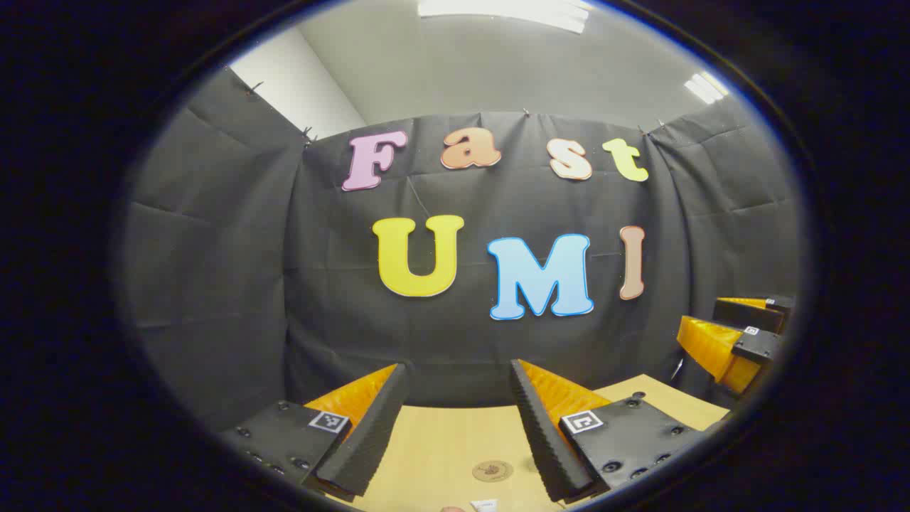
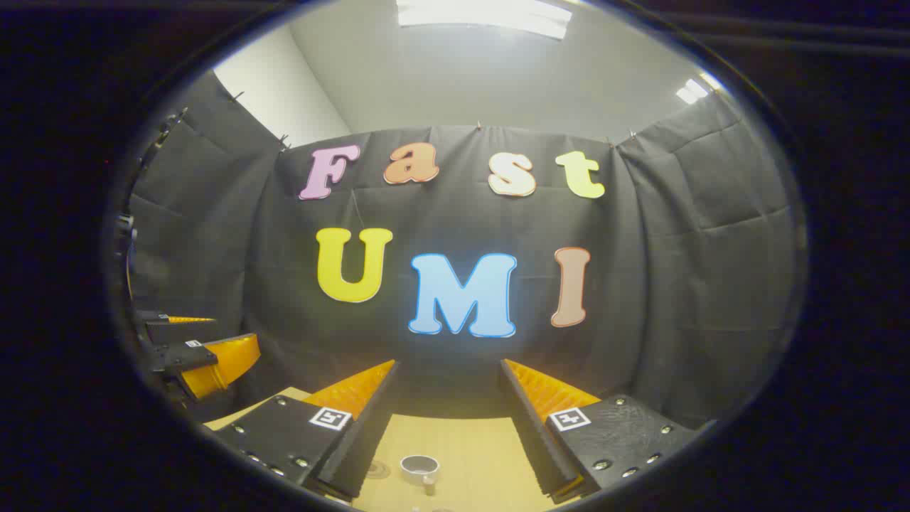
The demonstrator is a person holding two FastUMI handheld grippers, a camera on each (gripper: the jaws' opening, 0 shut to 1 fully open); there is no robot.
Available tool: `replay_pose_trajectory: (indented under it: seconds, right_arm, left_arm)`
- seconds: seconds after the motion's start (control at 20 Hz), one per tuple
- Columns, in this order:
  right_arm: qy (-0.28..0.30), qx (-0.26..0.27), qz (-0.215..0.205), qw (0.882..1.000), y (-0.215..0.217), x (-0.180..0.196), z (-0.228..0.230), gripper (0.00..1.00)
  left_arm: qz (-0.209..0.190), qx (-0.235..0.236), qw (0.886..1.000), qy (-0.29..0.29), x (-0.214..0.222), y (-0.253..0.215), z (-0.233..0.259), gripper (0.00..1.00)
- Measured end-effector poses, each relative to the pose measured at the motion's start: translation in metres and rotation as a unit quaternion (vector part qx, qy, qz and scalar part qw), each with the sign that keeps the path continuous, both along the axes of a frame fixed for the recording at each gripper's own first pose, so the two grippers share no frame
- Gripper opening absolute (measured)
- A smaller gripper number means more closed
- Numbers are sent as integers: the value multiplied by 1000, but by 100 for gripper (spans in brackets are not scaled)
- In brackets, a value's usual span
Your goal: Put the toothbrush and toothpaste on the desktop into the cup, then pick up the cup and place it on the coaster on the desktop.
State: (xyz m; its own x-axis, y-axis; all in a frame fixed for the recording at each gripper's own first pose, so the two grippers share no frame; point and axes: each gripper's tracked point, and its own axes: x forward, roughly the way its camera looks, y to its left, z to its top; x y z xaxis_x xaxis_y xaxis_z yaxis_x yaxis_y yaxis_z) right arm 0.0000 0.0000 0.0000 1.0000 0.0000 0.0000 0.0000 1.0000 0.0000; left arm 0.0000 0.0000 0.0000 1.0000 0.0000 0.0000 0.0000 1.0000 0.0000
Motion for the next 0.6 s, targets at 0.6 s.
replay_pose_trajectory:
  seconds: [0.6]
  right_arm:
    - [6, -8, 18, 1000, -5, 25, -4, 86]
  left_arm:
    - [-2, -3, 1000, 4, 18, -15, -10, 92]
